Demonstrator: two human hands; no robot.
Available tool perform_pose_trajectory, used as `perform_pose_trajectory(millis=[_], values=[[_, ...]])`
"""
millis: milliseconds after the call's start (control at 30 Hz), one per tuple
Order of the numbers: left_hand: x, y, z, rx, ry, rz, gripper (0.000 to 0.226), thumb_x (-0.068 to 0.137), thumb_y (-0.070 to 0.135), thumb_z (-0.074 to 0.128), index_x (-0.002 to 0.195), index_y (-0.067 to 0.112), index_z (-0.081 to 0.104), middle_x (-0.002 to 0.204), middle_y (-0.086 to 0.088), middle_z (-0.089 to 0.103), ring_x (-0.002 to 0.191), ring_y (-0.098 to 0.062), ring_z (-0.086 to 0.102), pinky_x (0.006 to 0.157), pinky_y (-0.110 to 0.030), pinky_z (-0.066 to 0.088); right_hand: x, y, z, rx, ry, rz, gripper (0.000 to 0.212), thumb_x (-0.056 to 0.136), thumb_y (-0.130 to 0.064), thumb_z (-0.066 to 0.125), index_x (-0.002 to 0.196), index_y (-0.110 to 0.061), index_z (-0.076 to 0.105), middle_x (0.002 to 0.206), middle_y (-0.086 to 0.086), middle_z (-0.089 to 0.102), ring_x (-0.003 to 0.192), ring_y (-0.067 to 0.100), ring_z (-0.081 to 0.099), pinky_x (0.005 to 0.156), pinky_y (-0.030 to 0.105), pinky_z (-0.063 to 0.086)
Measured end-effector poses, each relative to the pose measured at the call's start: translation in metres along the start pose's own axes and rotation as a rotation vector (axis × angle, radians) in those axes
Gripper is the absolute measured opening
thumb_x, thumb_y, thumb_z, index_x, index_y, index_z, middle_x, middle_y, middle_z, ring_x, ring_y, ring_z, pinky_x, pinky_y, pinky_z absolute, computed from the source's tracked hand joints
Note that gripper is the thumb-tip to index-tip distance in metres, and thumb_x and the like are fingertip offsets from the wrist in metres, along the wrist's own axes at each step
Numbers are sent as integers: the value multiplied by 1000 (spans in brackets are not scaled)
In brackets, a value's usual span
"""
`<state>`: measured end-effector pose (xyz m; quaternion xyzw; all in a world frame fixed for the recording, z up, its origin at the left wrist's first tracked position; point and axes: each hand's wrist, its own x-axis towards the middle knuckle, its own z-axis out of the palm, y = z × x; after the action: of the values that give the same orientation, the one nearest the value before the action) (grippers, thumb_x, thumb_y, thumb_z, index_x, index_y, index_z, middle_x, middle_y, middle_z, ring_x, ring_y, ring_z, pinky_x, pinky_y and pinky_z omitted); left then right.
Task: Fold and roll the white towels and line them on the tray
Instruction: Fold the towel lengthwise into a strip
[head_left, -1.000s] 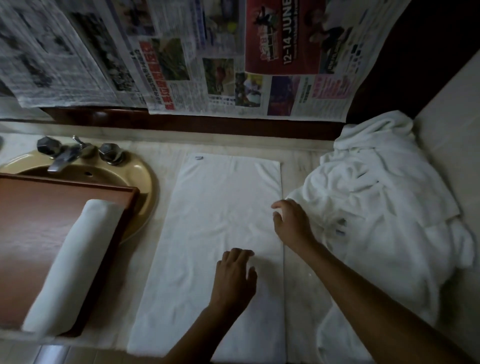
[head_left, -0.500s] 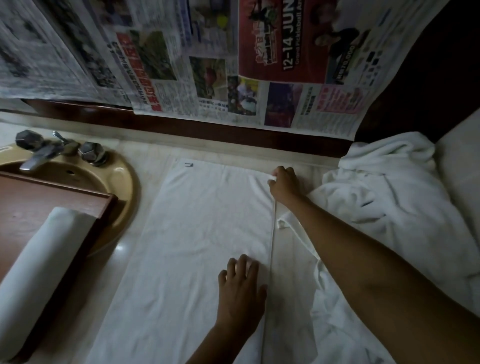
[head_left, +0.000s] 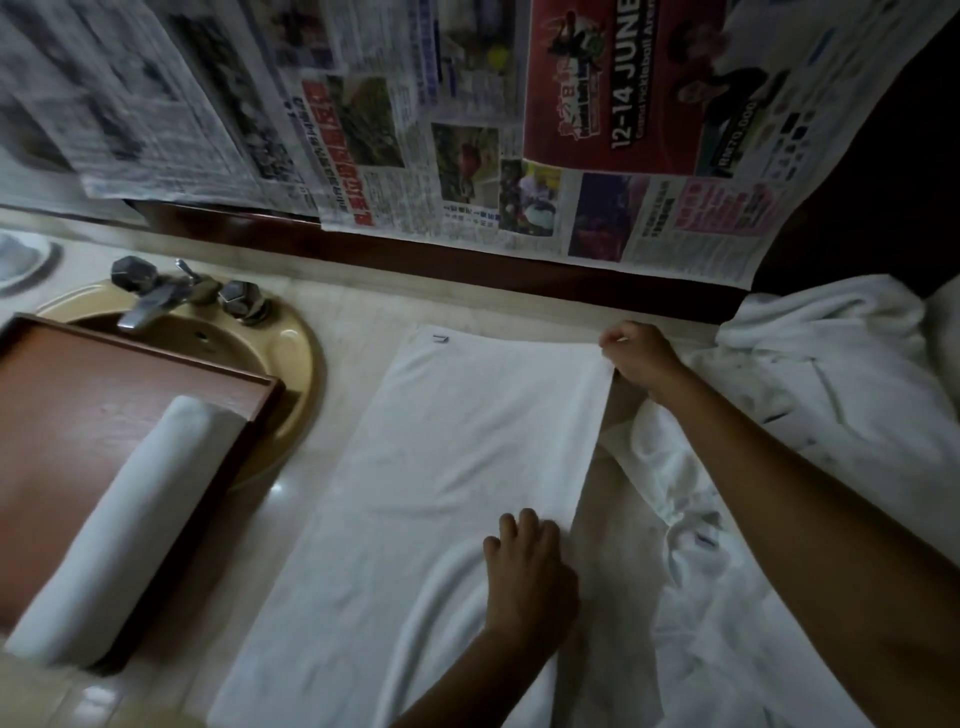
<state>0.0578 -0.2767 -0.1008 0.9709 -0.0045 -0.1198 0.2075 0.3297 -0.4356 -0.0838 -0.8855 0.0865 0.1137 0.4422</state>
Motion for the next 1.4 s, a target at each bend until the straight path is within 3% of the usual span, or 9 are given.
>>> perform_pose_trajectory(millis=[100,267,433,600,800,933,1000,1200,1400], values=[[-4,0,-25,-183,-50,-70,12,92,19,42,80,19,39,86,5,39,85,-17,37,73,-30,28,-5,-3,1,213,-60,59,19,82,-27,67,96,-20,77,101,4,76,101,25,70,98,47,55],[-12,-28,-72,-599,-24,-195,33,102,25,50,70,24,45,79,9,46,74,-8,48,62,-16,36,-17,-45,22,316,-186,-67,23,93,-2,64,103,-20,73,108,13,76,101,24,73,86,34,57],[-19,-83,-114,-1118,-61,-398,24,92,24,49,85,11,68,85,-16,70,87,-42,67,79,-57,56,-7,-82,73,104,-64,-252,10,94,-22,72,104,-21,76,97,1,75,94,19,70,86,38,57],[-14,-138,-136,-1382,-78,-542,28,105,12,48,86,3,66,73,-9,68,67,-22,65,65,-35,53,3,-120,131,-122,8,-318,13,98,-34,67,99,-21,70,96,-4,68,94,13,60,79,27,41],[1,-204,-117,-1092,-128,-709,18,98,25,65,87,13,74,74,-5,69,63,-17,59,58,-26,44,25,-126,204,-280,-55,-282,14,100,-40,60,94,-27,58,100,1,69,96,27,64,85,39,52],[1,-214,-136,-1380,-248,-609,18,99,20,65,86,8,67,77,-10,70,66,-19,65,57,-25,49,27,-108,230,-367,26,-303,19,102,-41,57,100,-23,62,107,1,71,102,25,67,80,35,48],[1,-222,-146,-1430,-198,-565,17,98,18,65,83,12,65,72,-6,69,60,-16,63,51,-23,45,29,-106,233,-367,58,-325,20,101,-42,58,101,-23,64,107,1,71,103,24,67,80,35,49],[7,-261,-113,-905,29,-586,18,93,28,69,76,22,66,65,0,72,53,-12,60,52,-29,43,30,-106,236,-302,80,-314,23,98,-44,64,99,-21,67,108,3,72,103,25,67,83,36,50],[9,-267,-97,-855,93,-578,17,89,31,70,75,25,63,62,2,69,53,-12,58,53,-31,45,32,-108,245,-302,169,-268,27,93,-49,69,93,-23,64,101,2,74,93,26,66,83,38,51]])
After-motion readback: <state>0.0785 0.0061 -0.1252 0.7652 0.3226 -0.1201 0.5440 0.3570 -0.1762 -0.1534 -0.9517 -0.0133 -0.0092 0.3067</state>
